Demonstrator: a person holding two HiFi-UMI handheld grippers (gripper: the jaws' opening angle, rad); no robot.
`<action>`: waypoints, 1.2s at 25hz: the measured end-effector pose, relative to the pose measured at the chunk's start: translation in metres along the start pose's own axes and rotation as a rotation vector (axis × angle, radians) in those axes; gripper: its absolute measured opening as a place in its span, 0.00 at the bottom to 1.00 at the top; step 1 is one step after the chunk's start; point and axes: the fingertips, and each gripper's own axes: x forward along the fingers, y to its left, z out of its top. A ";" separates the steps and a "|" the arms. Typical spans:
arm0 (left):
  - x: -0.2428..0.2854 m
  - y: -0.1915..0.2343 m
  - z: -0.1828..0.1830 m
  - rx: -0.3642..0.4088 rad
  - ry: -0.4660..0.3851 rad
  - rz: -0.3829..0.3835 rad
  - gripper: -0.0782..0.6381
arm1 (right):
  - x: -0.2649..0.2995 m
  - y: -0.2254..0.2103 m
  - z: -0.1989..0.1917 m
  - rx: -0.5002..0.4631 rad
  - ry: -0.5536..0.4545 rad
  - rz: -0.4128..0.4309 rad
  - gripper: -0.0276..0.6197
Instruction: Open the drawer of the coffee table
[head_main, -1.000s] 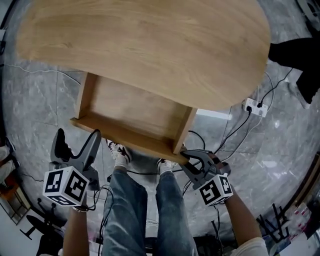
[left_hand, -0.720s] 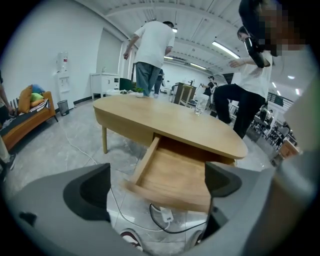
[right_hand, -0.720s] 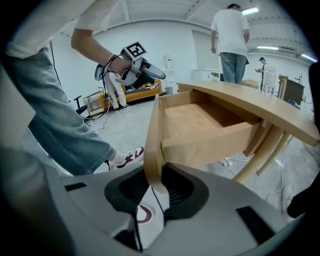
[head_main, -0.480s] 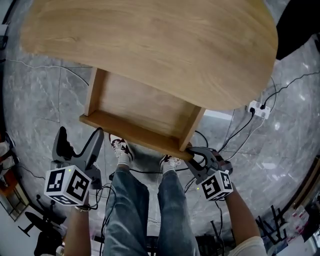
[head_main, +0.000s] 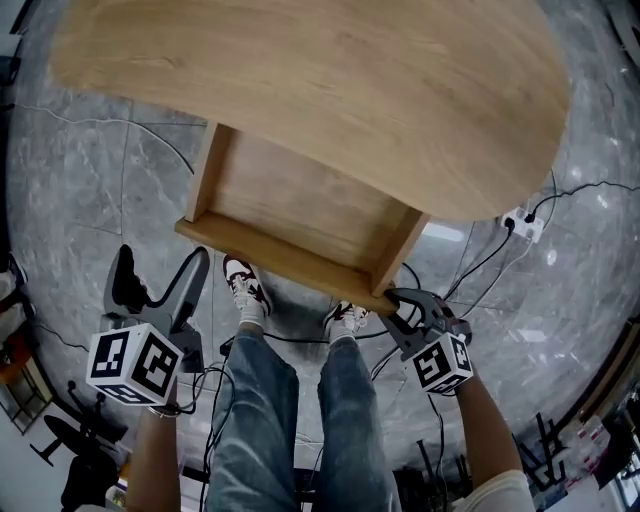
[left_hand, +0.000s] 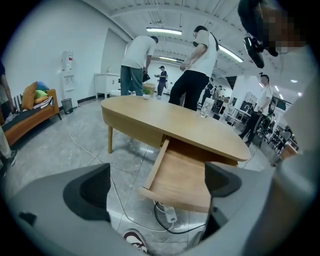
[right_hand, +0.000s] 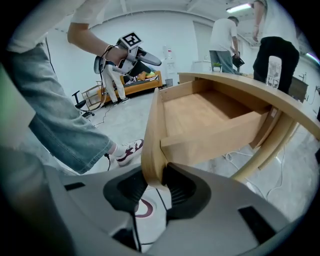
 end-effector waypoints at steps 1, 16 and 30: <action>0.000 0.002 0.000 -0.004 -0.002 0.000 0.91 | 0.001 0.000 0.001 0.014 0.007 0.008 0.21; -0.020 0.020 0.032 -0.033 -0.051 -0.003 0.91 | -0.014 0.003 0.009 0.135 0.120 -0.025 0.24; -0.059 0.036 0.100 -0.099 -0.145 0.006 0.91 | -0.083 -0.027 0.120 0.507 -0.153 -0.318 0.04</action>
